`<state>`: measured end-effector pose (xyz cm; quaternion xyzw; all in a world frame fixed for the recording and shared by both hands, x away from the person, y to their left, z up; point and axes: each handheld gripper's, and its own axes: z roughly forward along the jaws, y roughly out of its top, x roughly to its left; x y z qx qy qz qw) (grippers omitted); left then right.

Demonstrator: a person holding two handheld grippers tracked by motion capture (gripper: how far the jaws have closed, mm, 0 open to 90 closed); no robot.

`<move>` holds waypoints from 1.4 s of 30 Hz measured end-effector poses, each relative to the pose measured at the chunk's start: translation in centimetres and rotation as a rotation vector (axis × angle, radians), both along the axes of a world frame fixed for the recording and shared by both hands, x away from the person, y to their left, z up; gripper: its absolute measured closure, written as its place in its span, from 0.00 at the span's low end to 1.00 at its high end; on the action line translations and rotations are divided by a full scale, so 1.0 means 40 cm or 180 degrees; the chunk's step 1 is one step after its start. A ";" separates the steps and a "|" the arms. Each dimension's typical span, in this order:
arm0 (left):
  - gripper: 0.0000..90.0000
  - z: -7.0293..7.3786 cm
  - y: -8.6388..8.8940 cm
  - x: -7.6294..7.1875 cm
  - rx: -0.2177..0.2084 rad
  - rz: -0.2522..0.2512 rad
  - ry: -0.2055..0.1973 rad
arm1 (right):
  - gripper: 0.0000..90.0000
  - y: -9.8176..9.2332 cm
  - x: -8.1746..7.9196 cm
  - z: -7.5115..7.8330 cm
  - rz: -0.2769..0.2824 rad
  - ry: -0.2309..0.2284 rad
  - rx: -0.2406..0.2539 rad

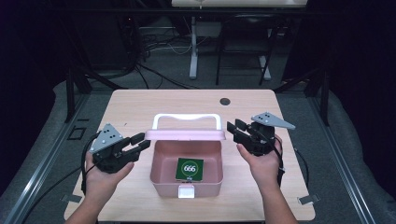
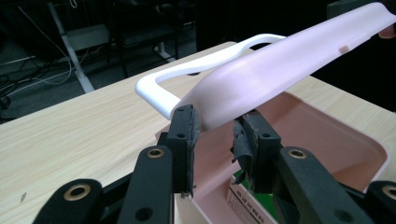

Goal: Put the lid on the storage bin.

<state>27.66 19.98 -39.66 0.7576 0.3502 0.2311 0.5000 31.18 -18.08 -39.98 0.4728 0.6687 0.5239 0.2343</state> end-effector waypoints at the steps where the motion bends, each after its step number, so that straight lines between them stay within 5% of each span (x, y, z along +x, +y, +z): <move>1: 0.73 -0.002 0.001 -0.001 -0.0010 0.0009 0.0005 | 0.69 0.000 0.000 0.000 -0.0001 -0.0006 0.0008; 14: 0.63 -0.024 0.009 -0.018 -0.0010 0.0011 0.0044 | 0.52 -0.001 0.013 -0.009 -0.0022 0.0086 0.0000; 42: 0.63 -0.058 0.032 -0.070 -0.0027 -0.0076 0.0064 | 0.52 -0.014 0.016 -0.010 -0.0003 0.0126 0.0116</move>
